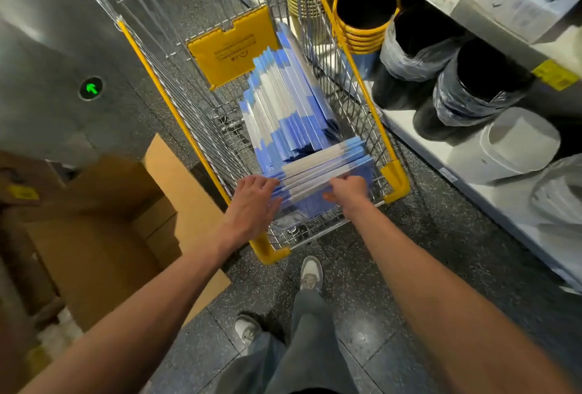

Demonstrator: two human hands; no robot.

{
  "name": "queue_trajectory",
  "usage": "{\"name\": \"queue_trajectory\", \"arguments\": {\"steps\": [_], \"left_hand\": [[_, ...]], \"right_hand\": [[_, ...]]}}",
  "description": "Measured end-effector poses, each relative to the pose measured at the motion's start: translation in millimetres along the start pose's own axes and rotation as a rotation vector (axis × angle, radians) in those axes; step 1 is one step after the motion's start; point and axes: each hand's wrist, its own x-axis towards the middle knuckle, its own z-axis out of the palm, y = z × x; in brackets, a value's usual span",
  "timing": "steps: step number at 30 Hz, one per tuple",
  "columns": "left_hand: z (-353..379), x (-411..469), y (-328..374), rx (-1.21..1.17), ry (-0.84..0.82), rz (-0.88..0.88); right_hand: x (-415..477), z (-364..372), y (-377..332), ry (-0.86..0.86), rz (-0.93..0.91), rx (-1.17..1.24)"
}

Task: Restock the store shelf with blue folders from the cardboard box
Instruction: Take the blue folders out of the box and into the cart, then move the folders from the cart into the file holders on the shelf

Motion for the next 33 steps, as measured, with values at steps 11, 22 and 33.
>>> {"name": "queue_trajectory", "arguments": {"steps": [11,22,33], "left_hand": [[-17.4,-45.5,-44.7,0.165,-0.217,-0.145],[-20.4,-70.7,-52.6,0.103,-0.333,-0.003],[12.3,-165.9,-76.9,0.126,-0.314,0.182]], "right_hand": [[-46.2,-37.6,56.8,-0.035,-0.822,-1.307],[-86.3,-31.3,94.3,0.120,-0.725,-1.218],[-170.7,1.5,202.3,0.148,-0.493,-1.206]]}}
